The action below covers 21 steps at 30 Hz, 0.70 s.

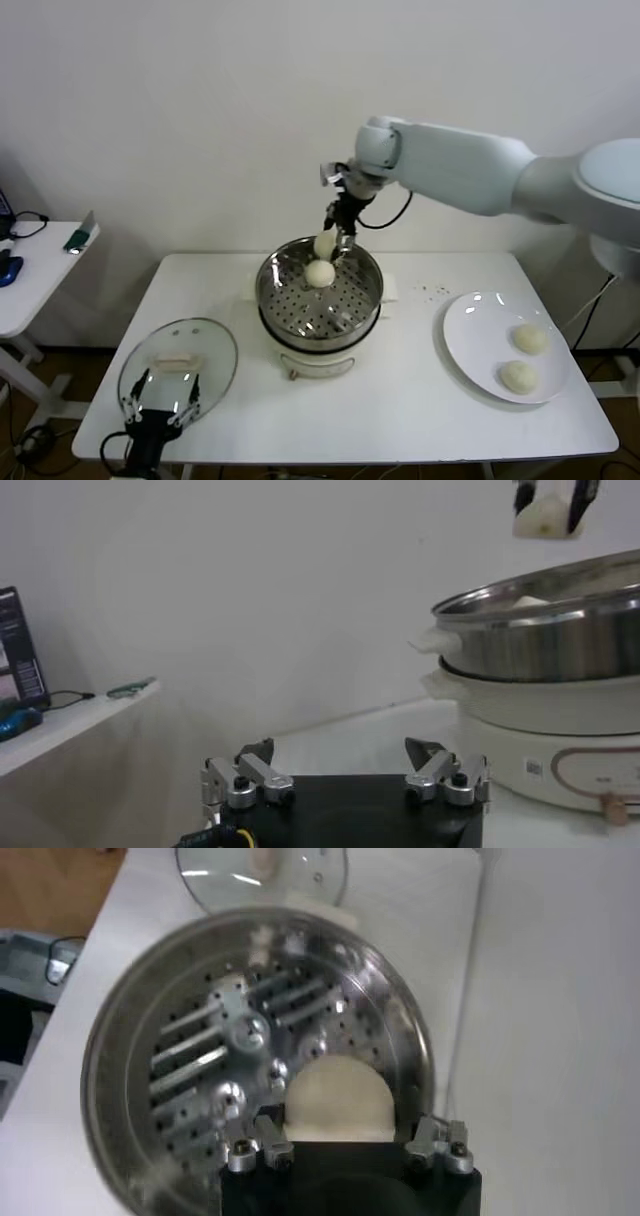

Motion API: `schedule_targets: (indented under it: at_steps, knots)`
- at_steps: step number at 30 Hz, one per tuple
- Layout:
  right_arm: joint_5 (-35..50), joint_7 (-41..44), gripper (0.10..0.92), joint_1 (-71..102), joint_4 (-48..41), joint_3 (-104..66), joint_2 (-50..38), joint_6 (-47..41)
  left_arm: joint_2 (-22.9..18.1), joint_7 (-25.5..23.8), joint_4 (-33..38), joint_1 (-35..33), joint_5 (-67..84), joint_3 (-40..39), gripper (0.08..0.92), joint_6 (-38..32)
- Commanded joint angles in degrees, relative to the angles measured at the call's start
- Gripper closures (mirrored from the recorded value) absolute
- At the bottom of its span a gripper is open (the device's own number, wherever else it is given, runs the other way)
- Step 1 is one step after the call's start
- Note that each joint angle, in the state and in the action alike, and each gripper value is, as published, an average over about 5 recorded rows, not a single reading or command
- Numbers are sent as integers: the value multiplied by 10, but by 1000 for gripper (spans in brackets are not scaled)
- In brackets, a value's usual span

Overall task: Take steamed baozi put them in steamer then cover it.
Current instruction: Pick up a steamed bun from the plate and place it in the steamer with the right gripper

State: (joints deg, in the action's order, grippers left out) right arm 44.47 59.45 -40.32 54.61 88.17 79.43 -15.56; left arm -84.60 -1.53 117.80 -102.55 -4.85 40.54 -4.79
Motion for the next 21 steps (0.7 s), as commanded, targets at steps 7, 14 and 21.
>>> schedule_targets:
  at_steps: [7, 14, 21]
  knots:
    - [18, -20, 314, 63, -5, 18, 79, -10, -2, -1, -2, 8, -1, -3, 177, 5]
    - [6, -21, 313, 80, -12, 23, 82, -9, 2, -1, -8, 8, 12, 2, 177, 8]
    - [-5, -21, 313, 87, -28, 19, 81, -6, 2, 0, -14, 9, 12, 3, 177, 7]
